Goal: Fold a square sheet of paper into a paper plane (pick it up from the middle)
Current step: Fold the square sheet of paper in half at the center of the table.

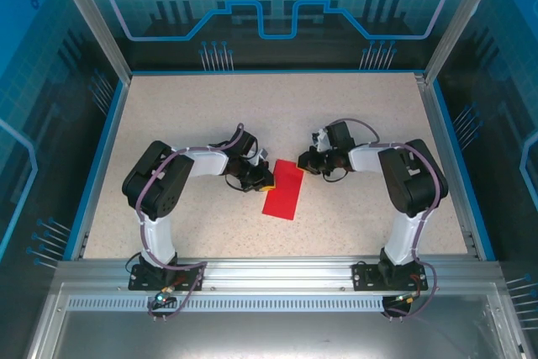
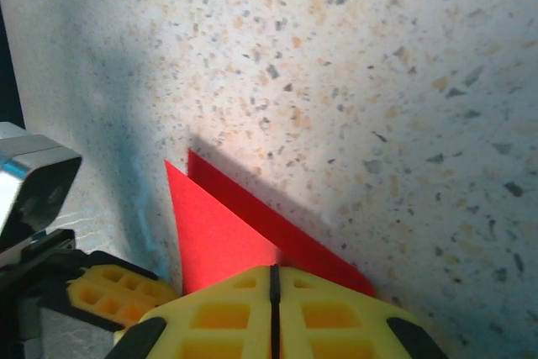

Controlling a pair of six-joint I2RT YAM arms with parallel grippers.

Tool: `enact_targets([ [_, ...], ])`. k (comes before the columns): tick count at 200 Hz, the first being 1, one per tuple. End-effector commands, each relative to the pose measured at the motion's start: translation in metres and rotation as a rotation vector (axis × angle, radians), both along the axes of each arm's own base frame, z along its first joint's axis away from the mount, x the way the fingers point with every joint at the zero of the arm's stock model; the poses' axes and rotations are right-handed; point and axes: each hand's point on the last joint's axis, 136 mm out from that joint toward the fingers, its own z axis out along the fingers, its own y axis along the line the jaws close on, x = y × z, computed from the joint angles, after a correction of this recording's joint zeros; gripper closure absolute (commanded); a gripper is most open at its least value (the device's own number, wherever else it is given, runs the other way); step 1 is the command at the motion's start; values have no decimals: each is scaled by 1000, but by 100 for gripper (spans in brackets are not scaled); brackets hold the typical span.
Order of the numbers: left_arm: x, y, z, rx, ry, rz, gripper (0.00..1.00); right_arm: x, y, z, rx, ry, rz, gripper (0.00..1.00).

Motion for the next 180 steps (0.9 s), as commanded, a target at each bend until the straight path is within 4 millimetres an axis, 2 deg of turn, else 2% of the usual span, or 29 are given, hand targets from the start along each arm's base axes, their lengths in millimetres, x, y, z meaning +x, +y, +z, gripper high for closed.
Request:
enact_targets([
  [1, -49, 41, -59, 242, 181, 3, 100, -6, -8, -24, -40, 70, -7, 92],
  [28, -50, 41, -59, 243, 181, 4, 100, -4, -9, -22, -50, 69, -12, 91],
  [60, -50, 42, -59, 244, 182, 3, 100, 8, -6, 8, -7, 16, -13, 91],
  [79, -50, 42, -59, 243, 182, 3, 100, 14, -7, 18, 10, -1, -15, 91],
  [101, -50, 41, -59, 242, 179, 3, 100, 16, -9, 10, 3, 20, -25, 91],
  [163, -49, 40, -59, 239, 180, 4, 100, 4, -17, -32, -43, 129, -60, 91],
  [180, -50, 41, -60, 242, 182, 2, 100, 4, -19, -33, -39, 146, -71, 92],
])
